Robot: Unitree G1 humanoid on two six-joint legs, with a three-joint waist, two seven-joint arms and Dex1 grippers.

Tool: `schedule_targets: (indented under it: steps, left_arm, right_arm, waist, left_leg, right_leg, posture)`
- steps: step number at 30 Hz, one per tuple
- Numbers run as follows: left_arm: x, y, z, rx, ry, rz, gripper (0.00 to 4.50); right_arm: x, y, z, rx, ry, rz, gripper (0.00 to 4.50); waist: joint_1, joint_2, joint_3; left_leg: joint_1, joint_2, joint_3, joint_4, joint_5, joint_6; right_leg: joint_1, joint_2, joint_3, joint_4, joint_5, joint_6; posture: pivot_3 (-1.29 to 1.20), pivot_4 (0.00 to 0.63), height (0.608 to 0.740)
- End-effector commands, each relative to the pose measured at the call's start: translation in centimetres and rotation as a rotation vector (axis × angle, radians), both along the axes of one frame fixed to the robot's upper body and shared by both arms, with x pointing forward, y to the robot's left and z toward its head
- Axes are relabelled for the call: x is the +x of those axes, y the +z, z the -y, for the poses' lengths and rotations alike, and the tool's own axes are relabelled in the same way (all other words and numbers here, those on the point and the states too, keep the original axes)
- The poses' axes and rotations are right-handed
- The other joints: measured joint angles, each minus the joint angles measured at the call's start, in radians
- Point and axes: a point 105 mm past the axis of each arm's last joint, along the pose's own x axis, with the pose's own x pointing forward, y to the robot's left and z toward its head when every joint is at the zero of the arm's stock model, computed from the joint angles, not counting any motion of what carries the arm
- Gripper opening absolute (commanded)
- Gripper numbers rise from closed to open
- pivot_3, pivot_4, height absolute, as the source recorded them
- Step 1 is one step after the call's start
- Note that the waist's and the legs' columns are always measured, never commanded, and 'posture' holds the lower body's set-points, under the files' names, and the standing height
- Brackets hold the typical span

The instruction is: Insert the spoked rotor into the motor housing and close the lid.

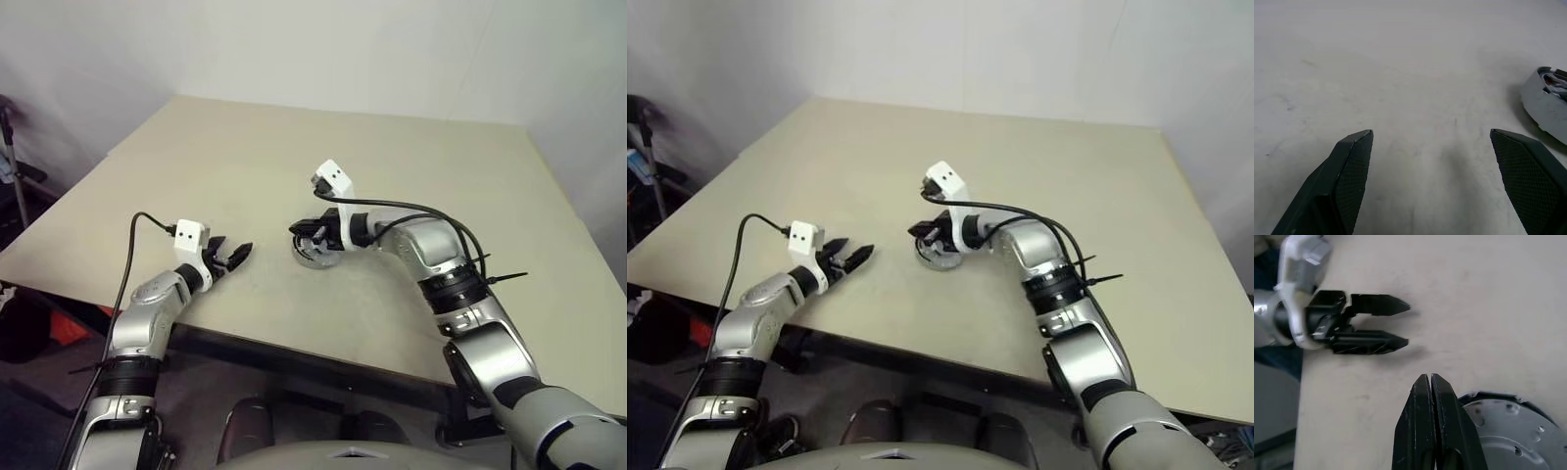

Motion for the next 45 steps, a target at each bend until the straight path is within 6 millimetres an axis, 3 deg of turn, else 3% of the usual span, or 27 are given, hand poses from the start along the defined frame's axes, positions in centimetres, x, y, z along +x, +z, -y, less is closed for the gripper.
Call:
schedule_targets:
  steps: [1, 10, 14, 17, 23, 26, 28, 31, 34, 39, 42, 45]
  left_arm:
    - [0.2, 1.5, -0.2, 0.001, 0.005, 0.054, 4.04]
    - [0.1, 1.9, -1.0, 0.015, 0.018, 0.058, 4.04]
    - [0.0, 1.8, -0.8, 0.015, 0.013, 0.055, 4.04]
    - [0.2, 1.8, -0.2, 0.009, 0.001, 0.053, 4.04]
    - [0.7, 1.9, 0.5, 0.006, -0.026, 0.054, 4.04]
    - [0.8, 1.9, 0.6, 0.008, -0.039, 0.053, 4.04]
    - [0.9, 1.9, 0.8, 0.01, -0.049, 0.052, 4.04]
    - [1.0, 1.9, 1.0, 0.012, -0.066, 0.047, 4.04]
    - [1.2, 1.9, 1.1, 0.017, -0.078, 0.044, 4.04]
    - [1.5, 2.1, 1.2, 0.027, -0.096, 0.044, 4.04]
    - [1.6, 2.2, 1.2, 0.031, -0.097, 0.046, 4.04]
    - [1.5, 2.2, 1.0, 0.032, -0.093, 0.046, 4.04]
  right_arm:
    - [1.2, 0.2, -0.2, 0.003, -0.046, 0.031, 0.04]
    - [2.9, -1.9, -2.3, 0.042, -0.159, 0.013, 0.04]
    - [3.3, -2.5, -2.2, 0.045, -0.229, 0.028, 0.04]
    - [3.1, 0.4, -1.9, 0.243, -0.216, -0.023, 0.04]
    - [2.9, 4.6, 0.9, 0.323, -0.185, 0.146, 0.04]
    - [2.5, 5.4, 3.0, 0.315, -0.191, 0.219, 0.04]
    - [1.7, 4.8, 4.6, 0.283, -0.164, 0.258, 0.04]
    - [1.0, 2.1, 6.6, 0.162, -0.151, 0.301, 0.63]
    - [0.6, -0.1, 7.6, 0.108, -0.154, 0.301, 1.62]
    - [1.9, -2.9, 8.3, -0.033, -0.219, 0.379, 3.39]
    - [2.1, -2.5, 7.7, 0.004, -0.218, 0.389, 4.43]
    - [1.9, -1.6, 6.9, 0.051, -0.182, 0.408, 4.47]
  waist:
    - [0.0, 0.0, 0.0]
    - [-0.015, 0.0, 0.0]
    - [-0.025, 0.0, 0.0]
    - [-0.026, 0.0, 0.0]
    - [-0.026, 0.0, 0.0]
    - [-0.025, -0.001, 0.0]
    - [-0.024, -0.001, 0.0]
    - [-0.02, -0.001, 0.0]
    - [-0.025, -0.001, 0.0]
    - [-0.029, -0.001, 0.0]
    - [-0.029, -0.001, 0.0]
    - [-0.028, -0.001, 0.0]
  left_leg:
    - [0.0, 0.0, 0.0, 0.0, 0.0, 0.0]
    - [-0.001, 0.001, 0.0, 0.0, 0.0, 0.0]
    - [-0.001, 0.0, 0.0, 0.0, 0.0, 0.0]
    - [0.0, 0.0, 0.0, 0.0, 0.0, 0.0]
    - [-0.001, 0.0, 0.0, 0.0, 0.0, 0.0]
    - [-0.001, 0.0, 0.0, 0.0, 0.0, 0.0]
    - [-0.001, 0.0, 0.0, 0.0, 0.0, 0.0]
    - [-0.001, 0.0, 0.001, 0.0, 0.0, 0.0]
    - [-0.001, 0.0, 0.001, 0.0, 0.0, 0.0]
    - [0.0, 0.0, 0.001, 0.0, 0.0, 0.0]
    - [0.0, 0.0, 0.002, 0.0, 0.0, 0.001]
    - [-0.001, 0.0, 0.001, 0.0, 0.0, 0.001]
  right_leg:
    - [0.0, 0.0, 0.0, 0.0, 0.0, 0.0]
    - [-0.001, 0.0, 0.0, 0.0, 0.0, 0.0]
    - [-0.001, 0.0, 0.0, 0.0, 0.0, 0.0]
    - [-0.001, 0.0, 0.0, 0.0, 0.0, 0.0]
    - [-0.001, 0.0, 0.0, 0.0, 0.0, 0.0]
    - [-0.001, 0.0, 0.0, 0.0, 0.0, 0.0]
    - [-0.001, 0.0, 0.0, 0.0, 0.0, 0.0]
    - [0.0, 0.0, 0.0, -0.001, 0.0, 0.0]
    - [0.0, 0.0, 0.0, -0.001, 0.0, 0.0]
    - [0.0, 0.0, 0.0, 0.0, 0.0, 0.0]
    - [-0.001, 0.0, 0.0, 0.0, 0.0, 0.0]
    - [-0.001, 0.0, 0.0, 0.0, 0.0, -0.001]
  posture:
    - [0.0, 0.0, 0.74]
    - [0.0, 0.0, 0.74]
    - [0.0, 0.0, 0.74]
    - [0.0, 0.0, 0.74]
    - [0.0, 0.0, 0.74]
    - [0.0, 0.0, 0.74]
    - [0.0, 0.0, 0.74]
    - [0.0, 0.0, 0.74]
    - [0.0, 0.0, 0.74]
    - [0.0, 0.0, 0.74]
    - [0.0, 0.0, 0.74]
    - [0.0, 0.0, 0.74]
